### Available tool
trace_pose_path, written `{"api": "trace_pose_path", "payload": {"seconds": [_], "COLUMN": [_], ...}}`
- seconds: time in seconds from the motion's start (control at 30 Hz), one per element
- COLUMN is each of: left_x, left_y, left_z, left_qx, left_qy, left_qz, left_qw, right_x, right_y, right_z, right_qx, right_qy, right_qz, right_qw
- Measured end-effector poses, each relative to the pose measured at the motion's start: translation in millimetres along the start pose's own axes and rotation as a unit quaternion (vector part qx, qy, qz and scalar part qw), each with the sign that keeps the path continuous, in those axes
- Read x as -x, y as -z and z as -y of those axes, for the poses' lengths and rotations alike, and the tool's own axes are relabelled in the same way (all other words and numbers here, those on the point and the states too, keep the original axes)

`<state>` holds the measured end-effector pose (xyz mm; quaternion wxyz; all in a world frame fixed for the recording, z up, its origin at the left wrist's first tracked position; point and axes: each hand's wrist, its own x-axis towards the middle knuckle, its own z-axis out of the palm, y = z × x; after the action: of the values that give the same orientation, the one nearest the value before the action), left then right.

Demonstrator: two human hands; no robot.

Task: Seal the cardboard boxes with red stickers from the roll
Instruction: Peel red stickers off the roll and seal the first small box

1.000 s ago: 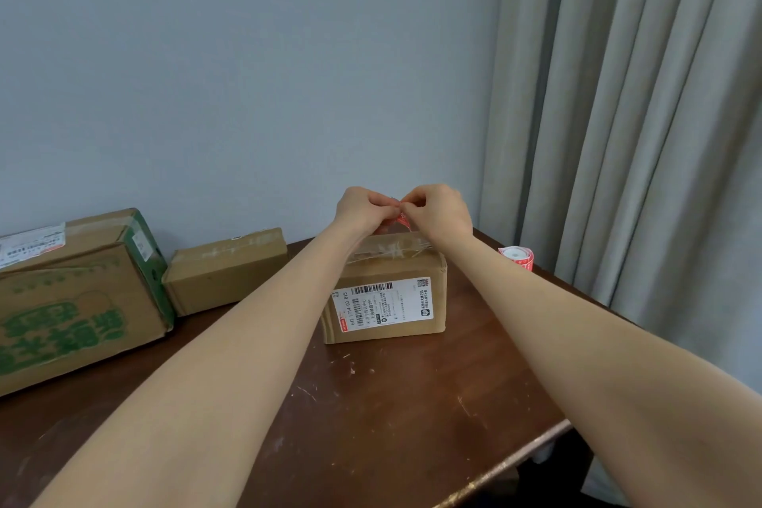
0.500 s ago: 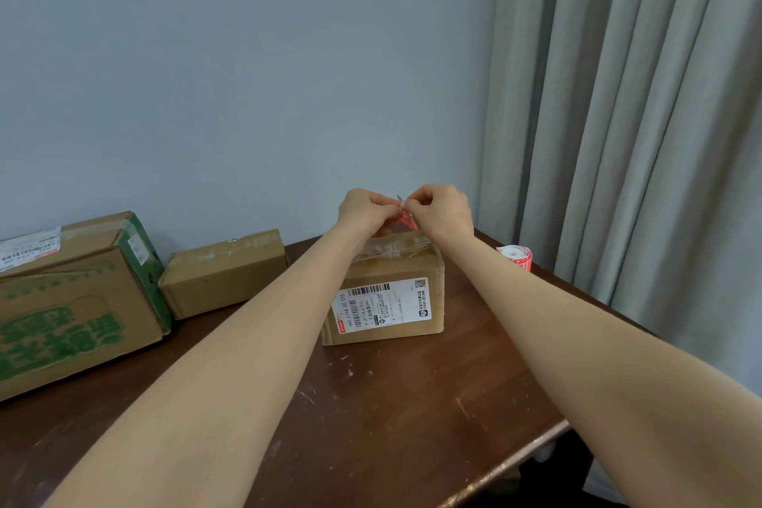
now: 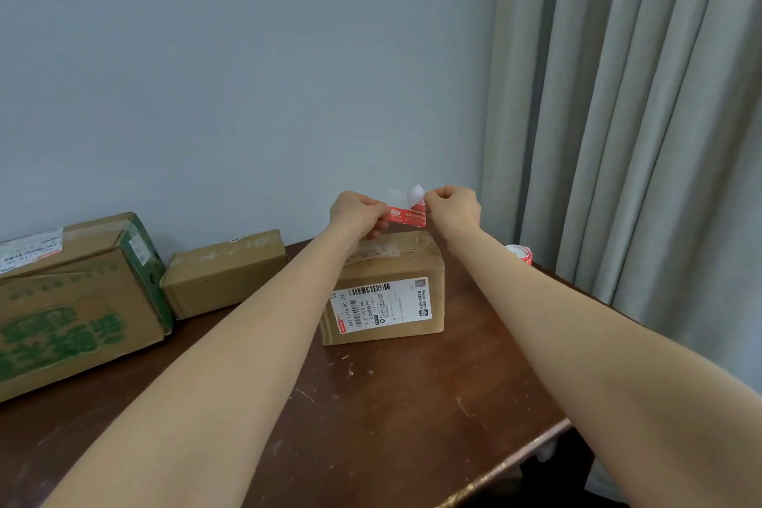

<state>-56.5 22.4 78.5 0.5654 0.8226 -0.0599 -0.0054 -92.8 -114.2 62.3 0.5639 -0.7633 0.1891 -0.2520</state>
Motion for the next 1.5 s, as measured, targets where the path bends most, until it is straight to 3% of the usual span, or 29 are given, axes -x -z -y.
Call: {"api": "trace_pose_path", "payload": {"seconds": [1.0, 1.27, 1.5], "left_x": [-17.0, -15.5, -18.2], "left_y": [48.6, 39.1, 21.1], "left_z": [25.2, 26.4, 19.4], "left_qx": [-0.006, 0.11, 0.159], "left_qy": [0.052, 0.104, 0.115], "left_qz": [-0.18, -0.154, -0.126], "left_qw": [0.982, 0.976, 0.972], "right_x": [-4.6, -1.0, -12.1], "right_y": [-3.4, -11.4, 0.6], "right_z": [-3.0, 0.0, -5.6], "right_qx": [-0.077, -0.163, -0.164], "right_qy": [-0.095, -0.138, -0.132], "right_qz": [-0.064, -0.037, -0.054], "right_qw": [0.99, 0.976, 0.976]}}
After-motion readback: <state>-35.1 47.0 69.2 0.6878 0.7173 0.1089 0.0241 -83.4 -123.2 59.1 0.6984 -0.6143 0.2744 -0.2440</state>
